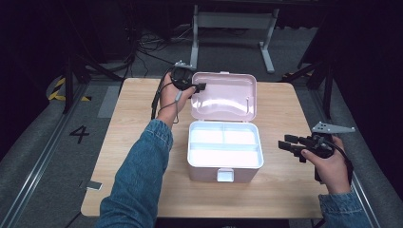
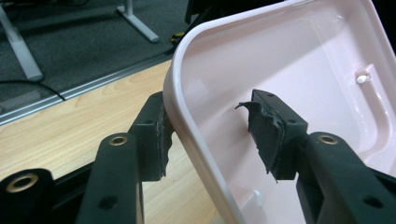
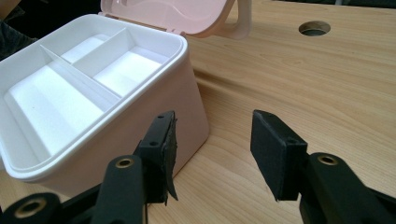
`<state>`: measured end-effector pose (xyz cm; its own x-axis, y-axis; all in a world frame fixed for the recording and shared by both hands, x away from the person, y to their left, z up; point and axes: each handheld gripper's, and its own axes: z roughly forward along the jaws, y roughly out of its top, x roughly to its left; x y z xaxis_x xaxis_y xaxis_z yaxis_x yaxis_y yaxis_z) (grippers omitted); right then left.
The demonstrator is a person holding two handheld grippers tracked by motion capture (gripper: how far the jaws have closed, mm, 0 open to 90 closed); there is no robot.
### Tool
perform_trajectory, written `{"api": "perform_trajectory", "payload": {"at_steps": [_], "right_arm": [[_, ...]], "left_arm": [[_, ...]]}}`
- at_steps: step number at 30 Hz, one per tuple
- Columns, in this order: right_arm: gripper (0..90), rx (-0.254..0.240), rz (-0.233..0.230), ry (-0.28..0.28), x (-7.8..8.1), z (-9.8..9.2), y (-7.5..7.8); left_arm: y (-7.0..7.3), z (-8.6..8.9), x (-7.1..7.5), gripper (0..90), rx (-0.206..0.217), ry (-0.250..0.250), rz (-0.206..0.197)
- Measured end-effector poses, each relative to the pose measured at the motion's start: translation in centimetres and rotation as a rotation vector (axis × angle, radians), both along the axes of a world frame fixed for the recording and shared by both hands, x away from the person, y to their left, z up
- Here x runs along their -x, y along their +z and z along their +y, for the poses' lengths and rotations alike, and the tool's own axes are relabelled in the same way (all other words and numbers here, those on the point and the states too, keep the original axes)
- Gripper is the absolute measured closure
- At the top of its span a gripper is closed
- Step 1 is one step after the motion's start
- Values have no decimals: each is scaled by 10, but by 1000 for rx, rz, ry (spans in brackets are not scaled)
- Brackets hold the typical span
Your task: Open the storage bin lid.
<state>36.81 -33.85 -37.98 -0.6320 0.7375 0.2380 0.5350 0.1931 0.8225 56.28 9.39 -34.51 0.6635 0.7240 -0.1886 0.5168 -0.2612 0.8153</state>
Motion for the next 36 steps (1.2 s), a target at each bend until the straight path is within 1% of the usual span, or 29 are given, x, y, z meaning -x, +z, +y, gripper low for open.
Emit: {"api": "perform_trajectory", "payload": {"at_steps": [1,3,5,6,7,9,11,18,20,21,23,26,28,31,33,36], "right_arm": [[519,1,0,-1,0,0,0],[518,0,3,-4,0,0,0],[519,2,4,-3,0,0,-1],[518,2,5,-3,0,0,-1],[518,4,6,-5,0,0,-2],[518,2,10,-5,1,0,-2],[518,5,10,-7,1,-1,-3],[518,5,12,-10,1,-1,-4],[518,8,10,-9,1,-1,-3],[518,7,9,-7,1,0,-3],[517,6,10,-4,2,1,-3],[516,11,6,-6,2,1,-2],[514,12,5,-6,3,1,-2],[512,16,1,-7,5,1,0],[512,18,0,-6,5,1,0],[511,18,-4,-7,5,1,1]], "left_arm": [[-1,0,-1,511,-5,2,-1],[-5,1,-3,515,-4,2,12],[-7,2,-4,518,-11,3,28],[-8,2,-5,522,-13,4,29],[-11,3,-8,544,-28,9,29],[-12,3,-9,557,-36,11,30],[-14,4,-11,574,-40,8,44],[-22,3,-15,572,-62,10,64],[-23,3,-17,573,-60,4,75],[-25,3,-17,574,-64,6,87],[-26,3,-18,572,-72,3,96],[-29,2,-19,567,-79,-3,98],[-31,2,-20,564,-89,-1,114],[-36,2,-21,561,-91,-8,130],[-39,2,-22,558,-109,-10,143],[-43,1,-22,550,-111,-7,152]]}}
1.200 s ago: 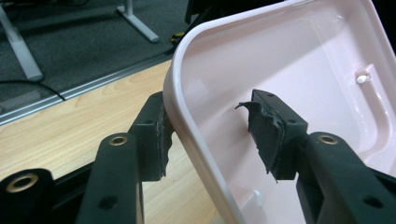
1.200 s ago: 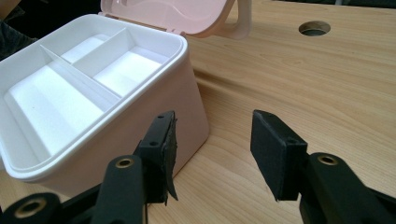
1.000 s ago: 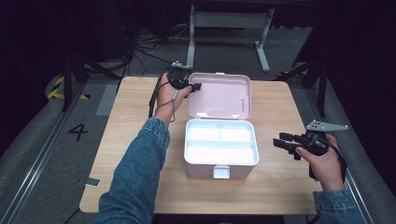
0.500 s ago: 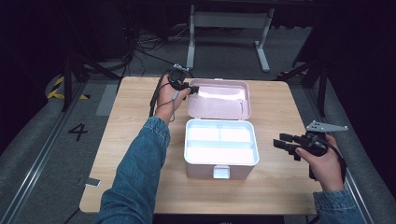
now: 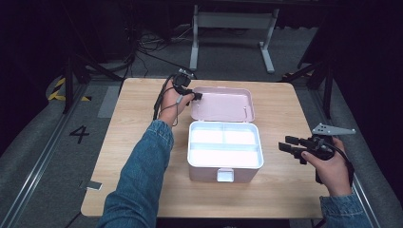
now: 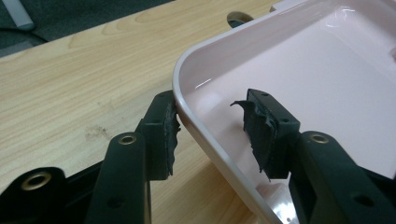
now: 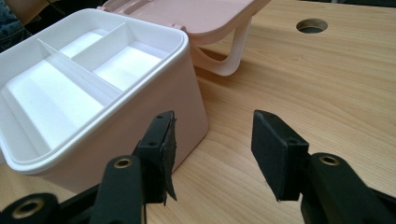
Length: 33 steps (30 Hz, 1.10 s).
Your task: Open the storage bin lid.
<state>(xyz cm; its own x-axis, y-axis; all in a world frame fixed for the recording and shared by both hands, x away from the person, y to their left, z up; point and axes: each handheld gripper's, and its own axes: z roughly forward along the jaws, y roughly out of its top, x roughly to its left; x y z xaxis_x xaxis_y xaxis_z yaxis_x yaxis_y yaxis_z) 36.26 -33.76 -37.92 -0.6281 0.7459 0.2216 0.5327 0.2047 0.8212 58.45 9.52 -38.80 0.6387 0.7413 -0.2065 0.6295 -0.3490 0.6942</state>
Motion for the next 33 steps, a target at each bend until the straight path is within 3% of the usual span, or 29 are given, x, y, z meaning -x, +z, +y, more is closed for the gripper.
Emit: {"api": "perform_trajectory", "payload": {"at_steps": [10,17,21,26,28,29,33], "right_arm": [[506,6,-6,-2,1,0,2],[503,9,-5,3,2,1,2],[502,6,-4,1,2,0,2],[503,9,-6,2,1,1,2],[503,8,-3,2,0,2,2],[503,5,-1,3,0,2,2],[503,4,-5,8,-2,3,3]], "left_arm": [[-9,2,0,536,23,-4,23],[-7,8,2,447,0,9,5],[2,13,8,427,-1,14,-17],[22,18,22,425,31,-2,-62],[37,20,37,423,42,-28,-95],[37,20,37,422,42,-28,-95],[55,20,63,422,49,-80,-133]]}}
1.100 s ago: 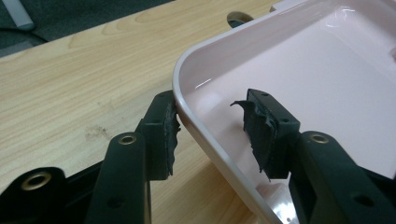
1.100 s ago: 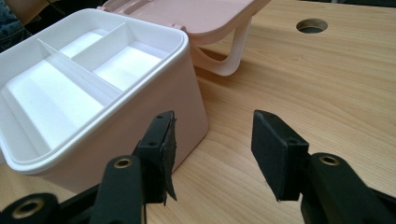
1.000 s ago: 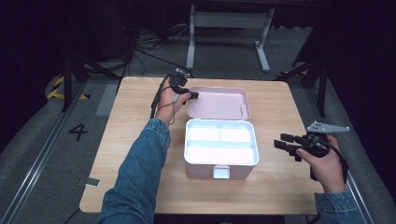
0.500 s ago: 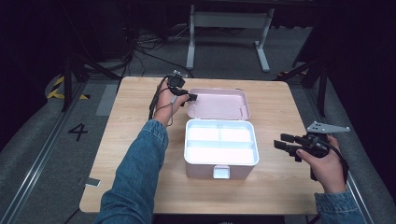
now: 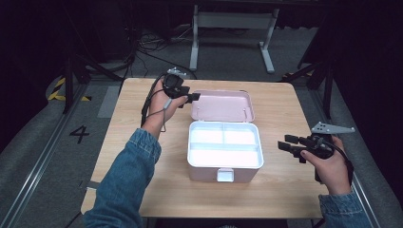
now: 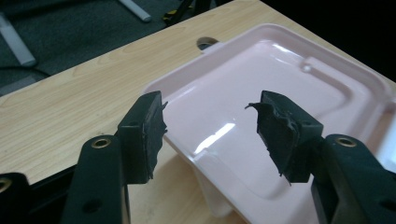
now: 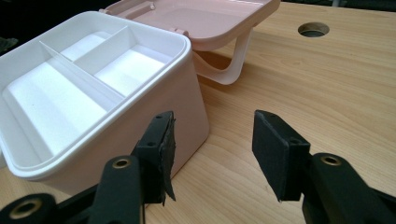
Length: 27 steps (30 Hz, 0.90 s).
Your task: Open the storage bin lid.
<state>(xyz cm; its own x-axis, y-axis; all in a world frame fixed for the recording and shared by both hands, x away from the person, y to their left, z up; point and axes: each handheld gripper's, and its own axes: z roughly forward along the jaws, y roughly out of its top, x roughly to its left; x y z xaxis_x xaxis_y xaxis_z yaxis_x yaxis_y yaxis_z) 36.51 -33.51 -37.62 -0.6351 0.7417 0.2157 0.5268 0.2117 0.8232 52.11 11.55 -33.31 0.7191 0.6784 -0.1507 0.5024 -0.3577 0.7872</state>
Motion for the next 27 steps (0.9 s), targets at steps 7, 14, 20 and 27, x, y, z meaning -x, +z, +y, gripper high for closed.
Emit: {"api": "perform_trajectory", "payload": {"at_steps": [7,14,20,27], "right_arm": [[502,1,1,25,-7,6,2],[497,3,-2,30,-18,6,6],[478,21,14,15,-24,3,5],[452,41,44,27,-29,2,1]], "left_arm": [[22,11,50,418,13,-54,-69],[35,33,103,404,-20,-82,-126],[33,47,134,393,-35,-103,-110],[18,60,163,375,-94,-82,-76]]}}
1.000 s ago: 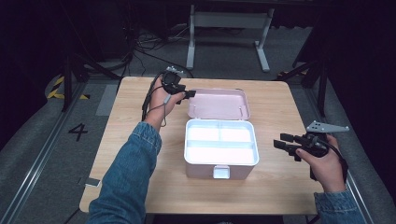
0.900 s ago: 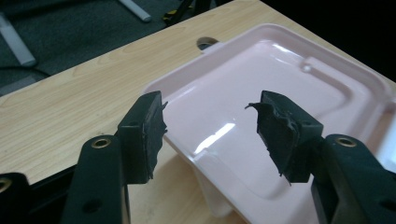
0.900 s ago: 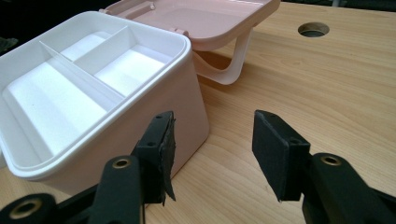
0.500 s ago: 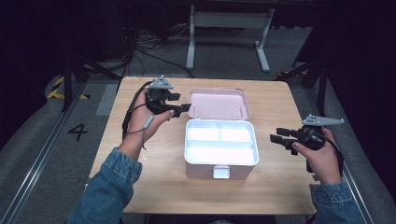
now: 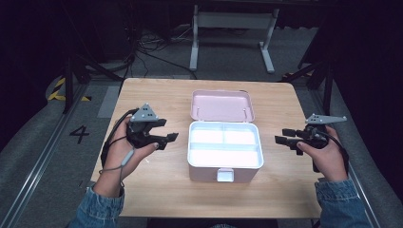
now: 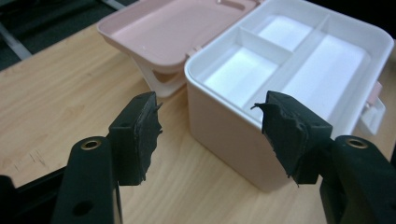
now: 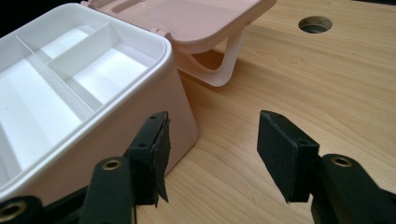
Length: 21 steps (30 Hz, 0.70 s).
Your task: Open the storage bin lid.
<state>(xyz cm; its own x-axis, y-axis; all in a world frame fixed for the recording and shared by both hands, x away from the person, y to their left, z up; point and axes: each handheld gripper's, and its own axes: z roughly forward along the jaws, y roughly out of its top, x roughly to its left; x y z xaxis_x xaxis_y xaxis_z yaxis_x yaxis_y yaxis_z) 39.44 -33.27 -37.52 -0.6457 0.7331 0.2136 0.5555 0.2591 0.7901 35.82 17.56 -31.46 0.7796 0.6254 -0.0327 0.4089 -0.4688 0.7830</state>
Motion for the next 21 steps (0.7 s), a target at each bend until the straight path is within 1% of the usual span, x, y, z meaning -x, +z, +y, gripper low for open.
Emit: {"api": "perform_trajectory", "payload": {"at_steps": [1,2,3,4,6,8,9,11,12,13,15,16,17,18,19,20,21], "right_arm": [[451,5,2,1,0,0,-1],[449,7,7,2,0,-1,-2],[448,9,12,2,0,-1,-3],[448,10,17,5,0,-2,-4],[446,8,24,10,1,-3,-5],[444,8,26,9,1,-5,-5],[443,8,27,7,1,-5,-5],[443,17,29,1,1,-7,-6],[441,22,31,-2,2,-7,-6],[441,30,34,-6,1,-8,-6],[441,43,41,-14,1,-9,-8],[441,48,44,-16,1,-10,-9],[441,48,47,-17,1,-11,-10],[441,48,47,-17,1,-11,-10],[439,51,49,-19,0,-12,-10],[438,58,53,-25,0,-12,-11],[437,67,54,-28,0,-12,-12]], "left_arm": [[-2,2,2,375,-10,-1,-3],[-5,4,4,375,-7,1,5],[-7,6,6,375,-15,9,16],[-11,8,7,374,-27,38,16],[-16,12,8,376,-72,80,24],[-19,14,7,376,-103,100,38],[-22,16,7,375,-114,110,51],[-28,17,6,374,-122,126,77],[-30,18,5,374,-133,133,86],[-33,20,3,373,-149,128,98],[-42,22,1,370,-152,156,136],[-45,22,0,370,-165,162,147],[-48,23,-2,369,-175,155,176],[-48,23,-2,369,-175,155,176],[-54,23,-2,369,-175,174,181],[-56,23,-3,369,-183,174,185],[-60,24,-5,369,-188,172,200]]}}
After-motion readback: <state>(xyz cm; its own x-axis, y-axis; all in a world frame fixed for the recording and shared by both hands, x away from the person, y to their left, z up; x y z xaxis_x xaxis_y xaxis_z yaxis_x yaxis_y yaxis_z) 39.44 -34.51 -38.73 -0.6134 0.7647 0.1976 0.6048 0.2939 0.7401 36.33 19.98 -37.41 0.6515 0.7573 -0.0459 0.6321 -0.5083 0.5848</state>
